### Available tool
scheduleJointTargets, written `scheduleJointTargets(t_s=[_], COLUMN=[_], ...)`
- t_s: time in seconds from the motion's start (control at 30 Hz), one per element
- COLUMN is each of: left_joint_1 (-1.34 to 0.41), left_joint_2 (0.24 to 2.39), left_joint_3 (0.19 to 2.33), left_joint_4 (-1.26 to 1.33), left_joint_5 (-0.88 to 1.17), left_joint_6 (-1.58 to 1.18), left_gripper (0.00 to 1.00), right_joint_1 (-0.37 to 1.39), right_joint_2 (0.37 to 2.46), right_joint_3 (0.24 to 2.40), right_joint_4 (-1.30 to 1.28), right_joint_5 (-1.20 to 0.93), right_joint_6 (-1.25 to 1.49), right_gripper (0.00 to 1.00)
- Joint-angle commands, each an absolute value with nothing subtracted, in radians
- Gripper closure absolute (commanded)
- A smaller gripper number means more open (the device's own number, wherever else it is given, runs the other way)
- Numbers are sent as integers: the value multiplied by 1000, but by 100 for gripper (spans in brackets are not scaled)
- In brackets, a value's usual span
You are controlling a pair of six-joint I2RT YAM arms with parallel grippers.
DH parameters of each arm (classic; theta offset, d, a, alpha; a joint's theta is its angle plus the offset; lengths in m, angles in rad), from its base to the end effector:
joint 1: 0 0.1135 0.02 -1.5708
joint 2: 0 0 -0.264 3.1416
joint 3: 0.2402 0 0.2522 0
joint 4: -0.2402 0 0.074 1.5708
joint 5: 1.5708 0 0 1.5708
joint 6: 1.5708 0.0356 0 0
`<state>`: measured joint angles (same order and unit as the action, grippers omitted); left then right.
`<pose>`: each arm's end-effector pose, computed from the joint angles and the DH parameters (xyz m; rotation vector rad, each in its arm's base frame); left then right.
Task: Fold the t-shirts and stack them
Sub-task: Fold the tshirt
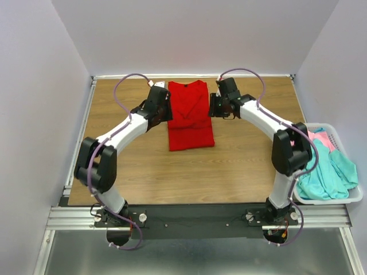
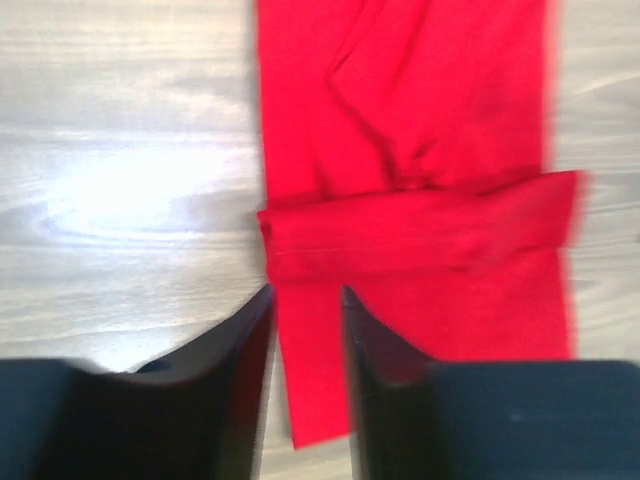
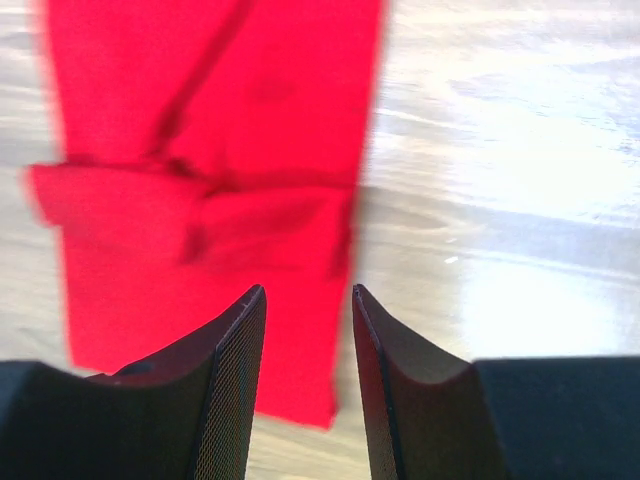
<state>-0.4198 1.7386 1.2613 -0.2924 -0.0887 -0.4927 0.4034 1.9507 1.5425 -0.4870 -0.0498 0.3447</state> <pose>0.3555 -0.1552 0.2384 -0.1305 2.3597 -0.3467 0.3994 0.1724 0.2310 -0.0954 2.5022 0.3794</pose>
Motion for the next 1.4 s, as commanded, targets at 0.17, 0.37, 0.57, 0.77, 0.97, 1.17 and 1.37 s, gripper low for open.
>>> scheduleJointTargets(t_s=[0.17,0.37,0.57,0.77,0.97,1.17,1.37], left_joint_1=[-569,-620,-624,-629,-627,-629,-629], left_joint_2=[1580,1635,1747,1813,1841,1822,1766], left_joint_3=[1097,1028,1051,1063,1062,1037,1002], left_joint_4=[-233,-173,-167,-204,-225,-227,-235], left_joint_5=[-146,-36,24,66,92,101,91], left_joint_6=[-598,-699,-693,-689,-677,-675,-675], left_gripper=[48,80,85,85,85,85,85], right_joint_1=[584,641,655,655,652,597,532], right_joint_2=[1799,1845,1914,2000,2065,2219,2306], right_joint_3=[1304,1256,1278,1334,1430,1646,1900], right_joint_4=[-267,-184,-140,-110,-103,-103,-107], right_joint_5=[78,57,48,78,158,181,149], right_joint_6=[416,454,462,454,393,318,238], right_gripper=[54,60,72,73,74,73,69])
